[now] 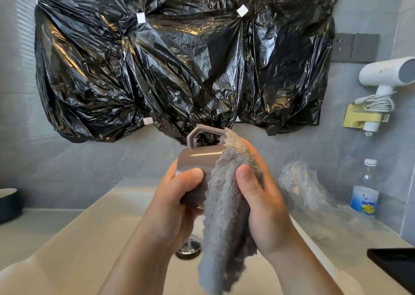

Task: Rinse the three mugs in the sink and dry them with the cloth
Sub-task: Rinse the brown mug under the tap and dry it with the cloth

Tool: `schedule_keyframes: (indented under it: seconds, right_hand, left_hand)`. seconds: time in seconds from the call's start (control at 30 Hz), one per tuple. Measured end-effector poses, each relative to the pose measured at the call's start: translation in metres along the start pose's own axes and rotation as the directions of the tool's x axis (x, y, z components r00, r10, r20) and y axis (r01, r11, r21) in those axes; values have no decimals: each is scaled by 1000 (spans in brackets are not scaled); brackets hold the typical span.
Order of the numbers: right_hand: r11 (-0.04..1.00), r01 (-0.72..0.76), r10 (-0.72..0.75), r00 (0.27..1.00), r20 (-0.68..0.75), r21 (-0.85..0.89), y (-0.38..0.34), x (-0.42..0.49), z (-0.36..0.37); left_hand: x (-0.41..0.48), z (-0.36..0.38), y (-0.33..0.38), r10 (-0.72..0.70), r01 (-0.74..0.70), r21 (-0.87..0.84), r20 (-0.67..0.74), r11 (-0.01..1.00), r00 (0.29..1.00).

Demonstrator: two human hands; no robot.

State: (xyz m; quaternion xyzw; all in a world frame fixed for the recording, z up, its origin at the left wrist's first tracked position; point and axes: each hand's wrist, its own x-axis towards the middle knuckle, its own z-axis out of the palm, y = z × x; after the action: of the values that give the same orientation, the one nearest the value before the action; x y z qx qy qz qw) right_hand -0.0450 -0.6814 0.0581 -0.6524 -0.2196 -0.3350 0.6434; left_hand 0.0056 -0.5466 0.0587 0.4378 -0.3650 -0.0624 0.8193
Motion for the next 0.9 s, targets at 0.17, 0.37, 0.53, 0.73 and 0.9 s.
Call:
schedule_keyframes:
  seconds: [0.17,0.37,0.53,0.73,0.9]
  right_hand:
    - [998,-66,61,972,-228,-14,0,0,-4]
    - [995,-94,85,969,-234,-29,-8,6,-18]
    - [1000,-9,7,994,-107,-13,1,1,0]
    - [999,51,-52,987,-152,-12,2,-1,-3]
    - [998,69,-69,984,-165,-7,-1,0,-3]
  left_hand:
    - [-2,3,-2,-7,7,2,81,1000,997]
    - [-2,5,-6,-69,68,19,38,997,997]
    - [2,2,-4,-196,161,-273,-105,949,975]
    - [3,1,2,-357,304,-474,-25,826,934]
    - [2,4,4,-334,307,-489,33,816,942]
